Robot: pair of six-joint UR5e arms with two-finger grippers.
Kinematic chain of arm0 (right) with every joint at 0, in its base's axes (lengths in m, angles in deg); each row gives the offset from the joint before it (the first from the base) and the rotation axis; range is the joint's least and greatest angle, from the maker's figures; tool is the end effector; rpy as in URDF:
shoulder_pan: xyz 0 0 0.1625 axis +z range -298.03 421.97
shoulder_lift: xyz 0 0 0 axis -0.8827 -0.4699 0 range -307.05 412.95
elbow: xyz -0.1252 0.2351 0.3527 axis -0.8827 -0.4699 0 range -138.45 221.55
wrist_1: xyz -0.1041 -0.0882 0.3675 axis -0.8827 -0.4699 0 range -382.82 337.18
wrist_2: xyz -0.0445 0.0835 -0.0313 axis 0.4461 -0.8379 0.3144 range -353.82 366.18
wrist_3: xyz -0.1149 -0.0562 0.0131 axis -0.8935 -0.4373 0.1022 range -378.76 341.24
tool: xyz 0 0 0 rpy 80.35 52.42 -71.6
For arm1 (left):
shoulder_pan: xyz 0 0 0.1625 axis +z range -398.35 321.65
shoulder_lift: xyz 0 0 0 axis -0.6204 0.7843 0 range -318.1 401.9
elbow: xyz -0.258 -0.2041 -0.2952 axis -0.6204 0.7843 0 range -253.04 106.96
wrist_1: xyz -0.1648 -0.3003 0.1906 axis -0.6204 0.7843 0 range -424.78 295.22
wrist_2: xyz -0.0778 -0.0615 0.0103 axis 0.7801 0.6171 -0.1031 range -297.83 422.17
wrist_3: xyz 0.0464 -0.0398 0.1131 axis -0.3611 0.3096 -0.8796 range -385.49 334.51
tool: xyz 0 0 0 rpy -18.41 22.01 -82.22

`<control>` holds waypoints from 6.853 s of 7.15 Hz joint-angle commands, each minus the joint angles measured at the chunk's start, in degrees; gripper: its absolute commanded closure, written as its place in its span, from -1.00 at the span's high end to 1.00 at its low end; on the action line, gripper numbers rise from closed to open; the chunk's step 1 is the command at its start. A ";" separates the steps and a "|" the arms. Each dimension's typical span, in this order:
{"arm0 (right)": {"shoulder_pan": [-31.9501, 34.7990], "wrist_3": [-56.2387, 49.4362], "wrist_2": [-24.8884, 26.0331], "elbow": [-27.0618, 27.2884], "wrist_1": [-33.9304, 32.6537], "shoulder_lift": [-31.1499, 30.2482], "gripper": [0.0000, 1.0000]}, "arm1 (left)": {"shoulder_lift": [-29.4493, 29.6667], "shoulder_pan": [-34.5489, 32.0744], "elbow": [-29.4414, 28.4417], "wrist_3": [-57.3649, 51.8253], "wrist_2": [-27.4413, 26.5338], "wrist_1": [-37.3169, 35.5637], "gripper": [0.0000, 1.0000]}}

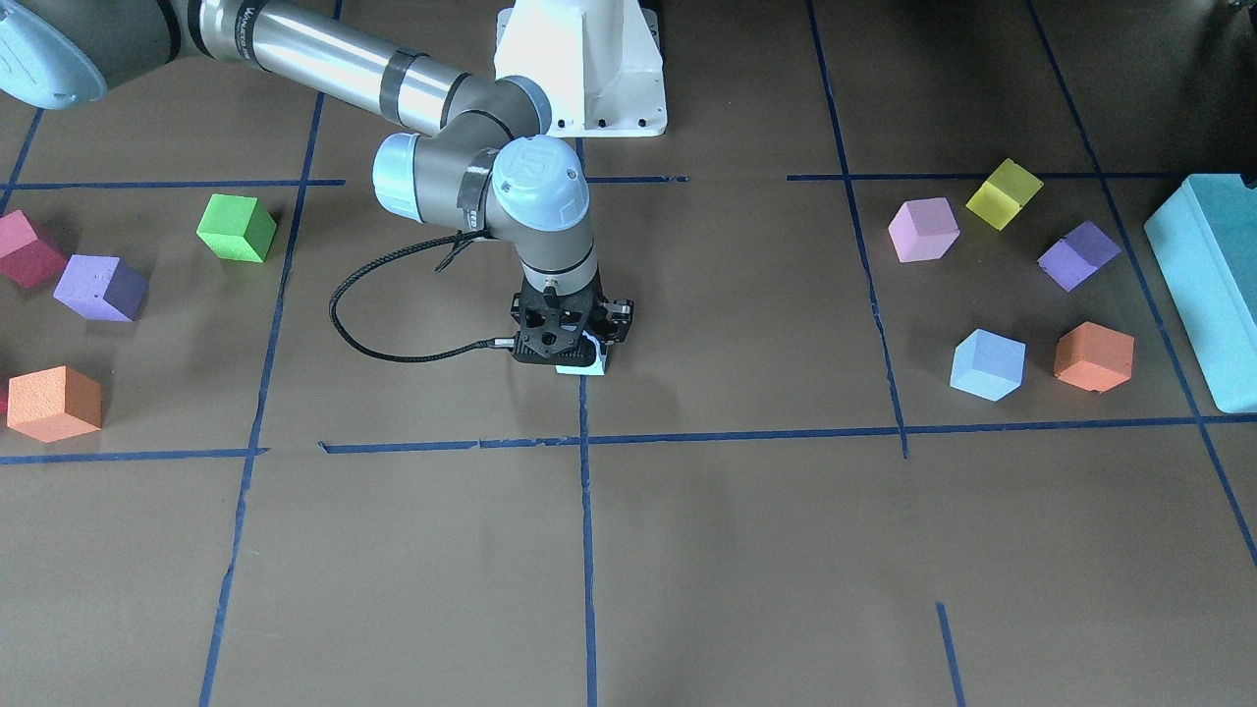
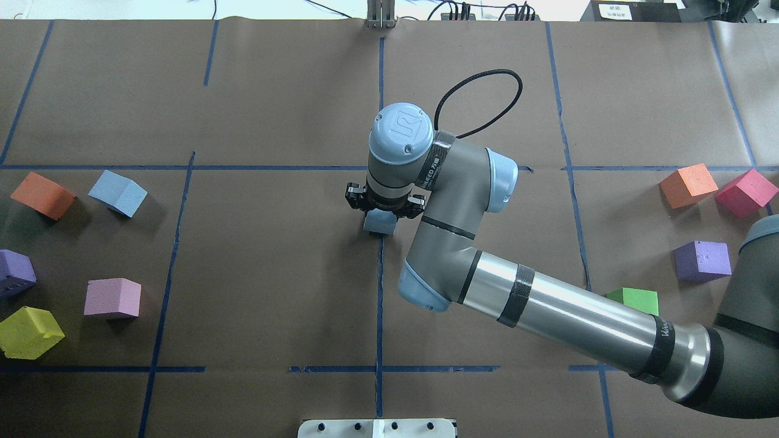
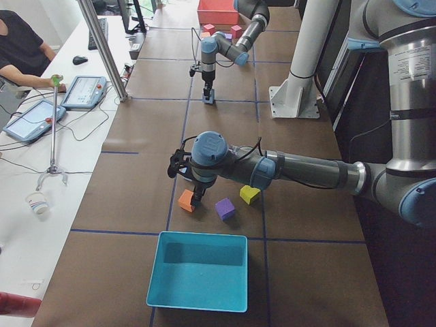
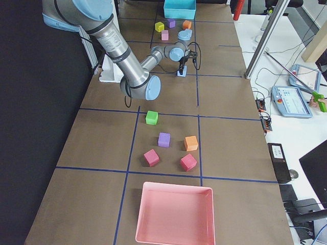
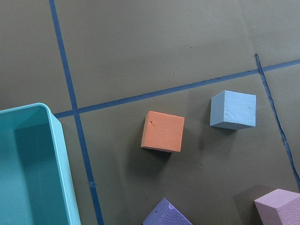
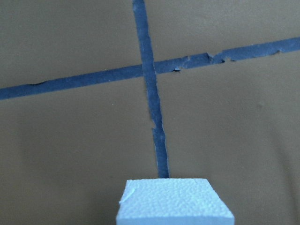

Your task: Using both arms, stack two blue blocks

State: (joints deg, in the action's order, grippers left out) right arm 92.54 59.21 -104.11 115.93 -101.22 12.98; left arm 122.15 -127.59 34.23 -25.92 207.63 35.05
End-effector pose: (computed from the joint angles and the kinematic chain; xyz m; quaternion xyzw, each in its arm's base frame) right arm -0.6427 -0.4828 0.2501 -0.0113 -0.4174 0.0780 0.9053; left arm -0.0220 -0.4079 0.5898 0.1322 0.4603 0.0792 0.8743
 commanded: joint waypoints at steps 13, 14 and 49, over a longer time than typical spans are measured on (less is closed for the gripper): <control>7.05 -3.35 1.84 36.61 -1.68 -21.26 0.99 | 20.01 24.17 -9.26 0.09 -13.01 2.56 1.00; 7.57 -3.35 1.75 38.02 -1.41 -23.72 0.99 | 21.25 27.16 -10.05 1.83 -18.75 2.56 1.00; 22.96 -22.95 -9.41 43.13 -1.06 -44.14 0.99 | 64.66 60.06 -25.68 66.62 -44.82 -10.27 -0.91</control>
State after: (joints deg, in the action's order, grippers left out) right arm 115.55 36.32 -113.62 159.53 -102.31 -31.20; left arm 184.87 -67.95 10.78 40.22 163.87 25.02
